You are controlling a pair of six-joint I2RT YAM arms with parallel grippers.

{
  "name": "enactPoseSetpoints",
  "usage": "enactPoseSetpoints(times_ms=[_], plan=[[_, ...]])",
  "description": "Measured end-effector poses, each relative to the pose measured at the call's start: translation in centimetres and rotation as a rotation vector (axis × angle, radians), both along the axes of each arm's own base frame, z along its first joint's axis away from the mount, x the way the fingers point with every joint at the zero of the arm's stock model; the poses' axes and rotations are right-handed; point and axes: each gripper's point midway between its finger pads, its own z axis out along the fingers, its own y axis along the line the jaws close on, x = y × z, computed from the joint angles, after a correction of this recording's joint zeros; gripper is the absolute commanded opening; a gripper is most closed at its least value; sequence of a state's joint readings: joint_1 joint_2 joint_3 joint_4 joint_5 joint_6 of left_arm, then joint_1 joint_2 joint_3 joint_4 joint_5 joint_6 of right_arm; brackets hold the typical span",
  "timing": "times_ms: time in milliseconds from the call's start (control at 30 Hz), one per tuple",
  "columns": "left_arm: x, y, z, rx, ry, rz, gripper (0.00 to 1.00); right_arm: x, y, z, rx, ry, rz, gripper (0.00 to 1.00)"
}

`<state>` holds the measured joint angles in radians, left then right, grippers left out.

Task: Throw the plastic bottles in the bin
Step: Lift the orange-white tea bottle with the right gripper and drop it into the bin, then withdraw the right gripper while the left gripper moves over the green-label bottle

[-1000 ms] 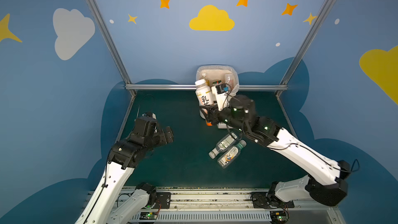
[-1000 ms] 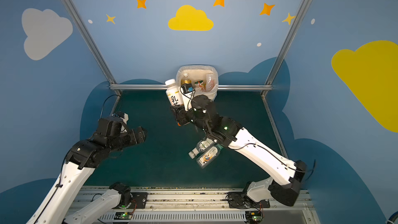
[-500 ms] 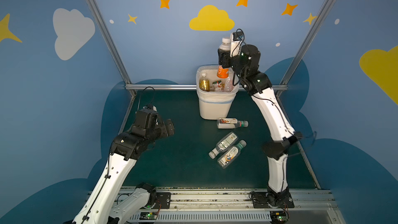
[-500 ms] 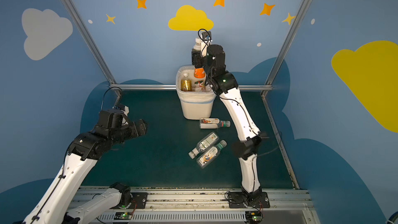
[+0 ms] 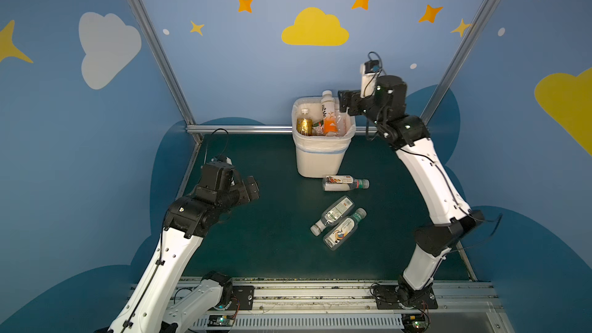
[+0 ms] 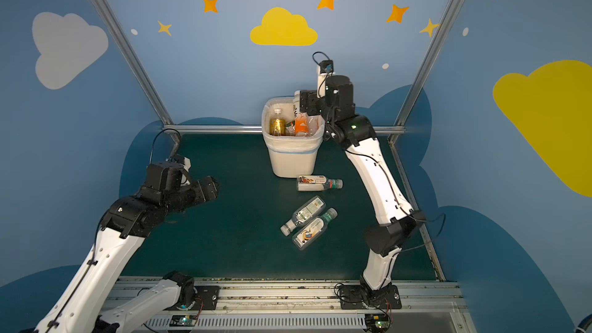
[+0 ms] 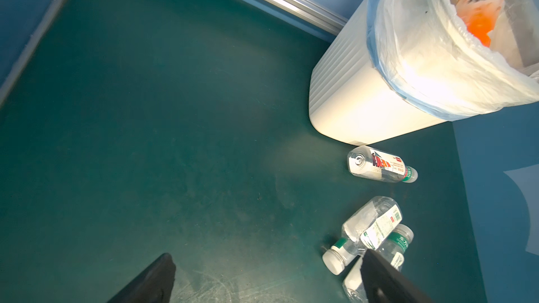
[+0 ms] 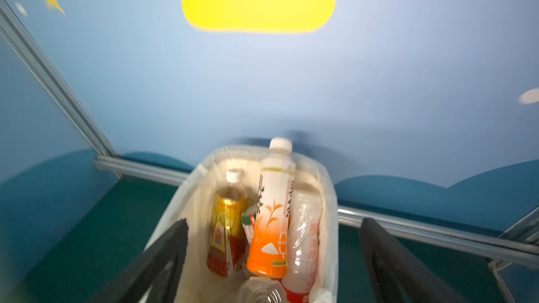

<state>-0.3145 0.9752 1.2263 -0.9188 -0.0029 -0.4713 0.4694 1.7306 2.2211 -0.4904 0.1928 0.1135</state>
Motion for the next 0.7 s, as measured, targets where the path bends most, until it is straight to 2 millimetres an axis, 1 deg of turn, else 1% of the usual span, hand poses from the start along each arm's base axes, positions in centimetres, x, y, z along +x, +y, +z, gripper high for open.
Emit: enactPoseSetpoints(times_ms=[33,100,133,167,233,333,400,433,500,567,633,700], plan=[[0.2,-0.3,-0.2,-0.009,0.01,-0.007,1.0,-1.0,-1.0,1.4,0.027,-0.024,-0.005,0.92],[0.6,-0.8,-0.7,-0.021,0.03,-0.018,1.0,-2.8,-2.5,2.6,0.065,-0.039,-0.008,0.92],[0.8,-1.1,-1.0,-0.026,0.039,-0.025,1.0,-3.3,-3.1,2.6,0.078,-0.032,-0.009,0.92],[0.9,-1.5,-1.2,-0.028,0.048,-0.033,1.0,-3.9,-3.7,2.1,0.093,-0.01,-0.01,0.92],[1.0,-2.3,-1.7,-0.027,0.064,-0.058,1.0,-4.6,-4.7,0.2,0.108,0.053,-0.012,0.91],[0.7,-4.1,-2.5,-0.012,0.089,-0.117,1.0,-5.4,-6.0,-4.6,0.116,0.198,-0.021,0.9],[0.3,-5.9,-3.2,0.002,0.111,-0.176,1.0,-6.5,-6.9,-8.7,0.114,0.318,-0.031,0.9],[0.0,-6.8,-3.7,0.011,0.125,-0.205,1.0,-7.2,-7.2,-10.4,0.11,0.368,-0.034,0.9],[-0.4,-8.5,-5.0,0.034,0.166,-0.263,0.99,-9.2,-8.1,-14.0,0.102,0.475,-0.05,0.9],[-0.9,-9.9,-6.3,0.057,0.202,-0.31,0.98,-11.5,-8.9,-17.1,0.099,0.564,-0.061,0.9],[-1.3,-10.8,-7.3,0.072,0.231,-0.344,0.98,-14.0,-9.5,-20.1,0.104,0.646,-0.069,0.89],[-1.7,-11.5,-7.8,0.078,0.247,-0.375,0.98,-16.4,-10.0,-23.1,0.114,0.729,-0.075,0.86]])
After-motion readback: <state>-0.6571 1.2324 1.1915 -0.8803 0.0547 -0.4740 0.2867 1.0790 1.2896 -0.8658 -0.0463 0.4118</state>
